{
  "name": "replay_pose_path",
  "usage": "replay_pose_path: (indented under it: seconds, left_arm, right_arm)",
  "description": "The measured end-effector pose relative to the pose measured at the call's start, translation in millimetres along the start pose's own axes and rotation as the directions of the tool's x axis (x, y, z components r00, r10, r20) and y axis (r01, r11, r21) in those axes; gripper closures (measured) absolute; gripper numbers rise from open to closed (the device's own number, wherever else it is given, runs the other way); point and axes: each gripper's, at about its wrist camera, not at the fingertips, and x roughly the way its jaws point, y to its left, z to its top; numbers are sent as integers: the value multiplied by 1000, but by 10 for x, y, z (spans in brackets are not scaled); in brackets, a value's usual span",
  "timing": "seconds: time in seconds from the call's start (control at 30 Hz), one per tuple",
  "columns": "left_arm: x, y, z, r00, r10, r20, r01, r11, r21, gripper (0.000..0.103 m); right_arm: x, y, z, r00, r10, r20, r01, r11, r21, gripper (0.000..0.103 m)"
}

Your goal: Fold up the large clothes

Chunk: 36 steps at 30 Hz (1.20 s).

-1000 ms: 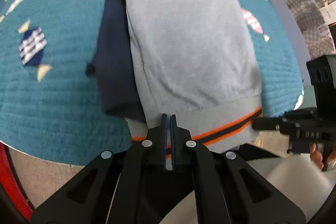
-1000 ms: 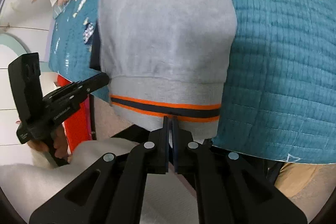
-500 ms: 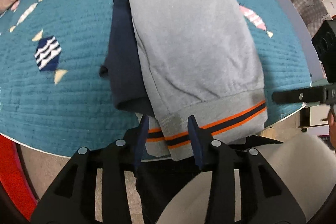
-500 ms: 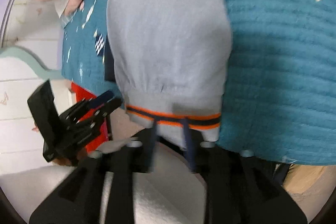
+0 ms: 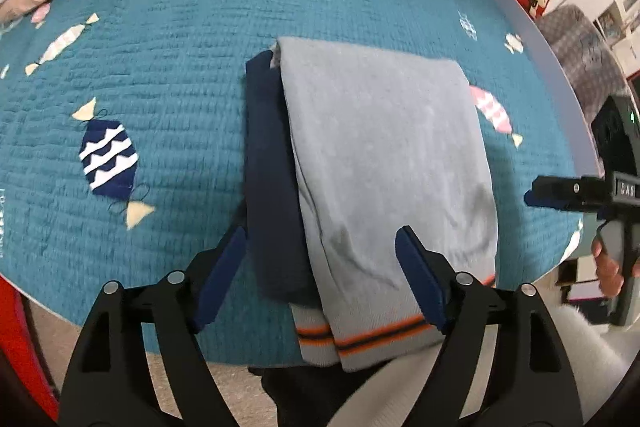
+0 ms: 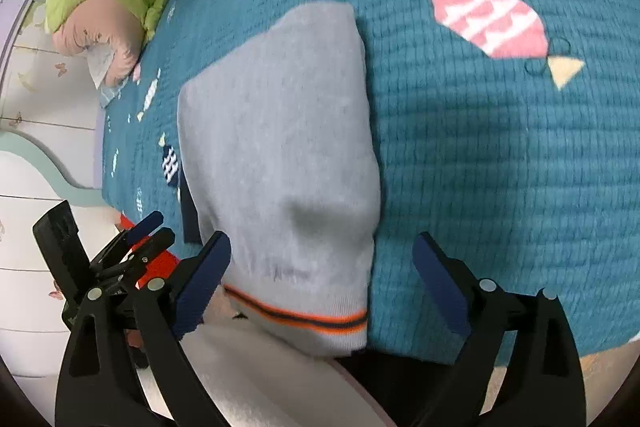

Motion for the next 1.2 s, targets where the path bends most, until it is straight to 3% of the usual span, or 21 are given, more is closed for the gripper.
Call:
replay_pose_path:
  seconds: [0.17,0.4,0.43,0.53,0.73,0.8,0.87,0.93,0.97,1.0,1.03,1.07,1.13,1.2]
  left_arm:
    - [230,228,206,995,-98,-24,96,992,-79,23]
    - [574,481,380,971,-237,-39,227,959,-172,18]
    - [628,514,381,967,-251,-48,238,954,-184,18]
    - [760,591,384,977,-199,-78,177,958,-223,18]
    - [870,612,381,949,-306,-82,285,938,-199,8]
    - [882,623,407,934,-348,-80,323,919,-225,8]
    - [895,643,435,906,-415,-90,379,886,-265,8]
    - [895,648,448,844,-528,-96,485,827,-285,8]
    - [887,627,434,802,-590,-95,544,786,-292,8]
    - [894,604,431,799,-592,-100,546,786,-289,8]
    - [947,581,434,826,-549,-130,500,819,-281,8]
    - [1049,563,431,840,-516,-169,462,842,-277,8]
    - [1134,525,456,843,-509,-174,454,847,-276,7]
    - [1149,436,506,859,-474,-194,420,869,-261,5]
  right_arm:
    - [169,5,125,999,32,15,-32,999,4,12]
    - [424,-61,243,995,102,4,-102,995,16,12]
    - [447,-64,262,995,102,5,-102,995,17,12]
    - [549,-151,315,997,82,-8,-82,996,29,12]
    - [659,-296,432,974,224,42,-226,973,47,6]
    - [648,-284,466,960,278,43,-279,960,15,6]
    - [608,-197,466,936,351,31,-351,936,-22,6]
    - [502,-168,422,904,428,11,-426,902,-72,6]
    - [466,-175,403,888,459,-4,-458,885,-80,6]
    - [452,-177,407,882,471,-15,-470,879,-84,7]
    - [456,-187,405,886,463,-28,-464,882,-87,7]
    - [490,-193,409,895,445,-35,-446,891,-87,7]
    - [720,-175,395,940,328,-99,-337,936,-99,8]
    - [764,11,339,968,240,-76,-251,948,-197,7]
